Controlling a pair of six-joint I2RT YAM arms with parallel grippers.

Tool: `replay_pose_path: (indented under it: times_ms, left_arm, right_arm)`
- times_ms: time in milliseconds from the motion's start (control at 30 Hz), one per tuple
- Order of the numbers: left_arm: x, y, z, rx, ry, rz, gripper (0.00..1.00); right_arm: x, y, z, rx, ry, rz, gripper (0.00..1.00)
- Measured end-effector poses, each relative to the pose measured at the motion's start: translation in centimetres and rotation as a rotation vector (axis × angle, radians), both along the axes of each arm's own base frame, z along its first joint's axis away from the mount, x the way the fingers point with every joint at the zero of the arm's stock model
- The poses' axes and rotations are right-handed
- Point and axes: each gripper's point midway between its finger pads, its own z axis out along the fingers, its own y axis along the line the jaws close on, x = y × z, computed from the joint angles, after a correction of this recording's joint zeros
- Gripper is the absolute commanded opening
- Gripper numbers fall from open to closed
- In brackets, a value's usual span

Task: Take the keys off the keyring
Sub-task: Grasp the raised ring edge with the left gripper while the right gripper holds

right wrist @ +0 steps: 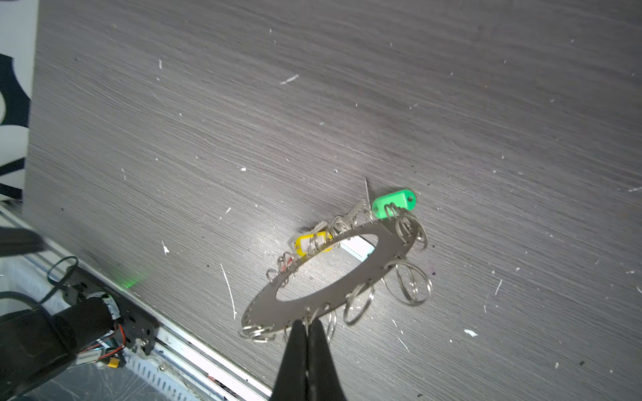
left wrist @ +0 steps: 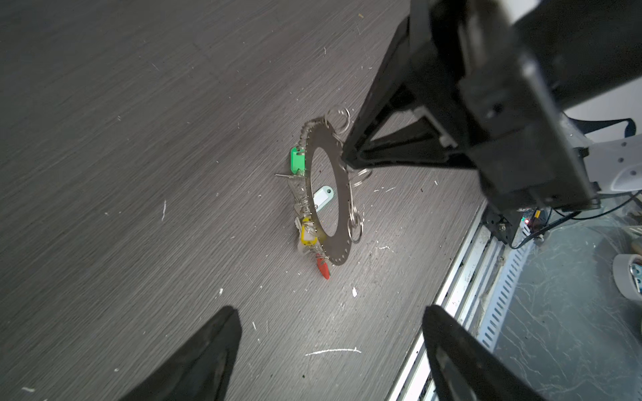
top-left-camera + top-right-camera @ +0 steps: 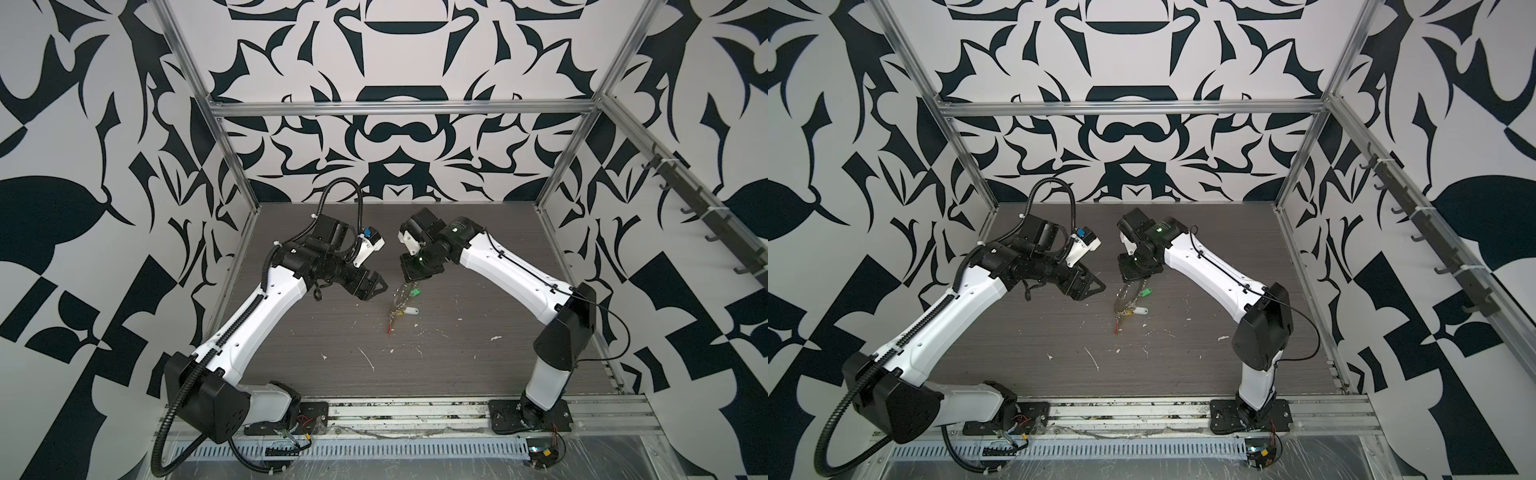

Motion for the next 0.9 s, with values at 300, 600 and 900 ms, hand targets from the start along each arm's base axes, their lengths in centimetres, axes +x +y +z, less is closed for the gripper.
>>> replay_pose_path:
  times_ms: [300, 600, 900]
  left_arm:
    - [0.6, -2.0, -1.2, 0.042, -0.070, -0.051, 0.97]
    - [1.9, -3.4, -1.6, 0.065, -0.139, -0.047, 0.96]
    - [2.6, -3.6, -3.5, 0.119, -0.182, -0.019, 0.87]
  right_arm:
    - [0.9, 0.5, 2.0, 0.064, -0.004, -0.018, 0.00]
    - [1.3, 1.0, 3.5, 0.107, -0.013, -0.025, 0.00]
    - [1.1, 1.2, 3.9, 0.122, 0.005, -0.032, 0.00]
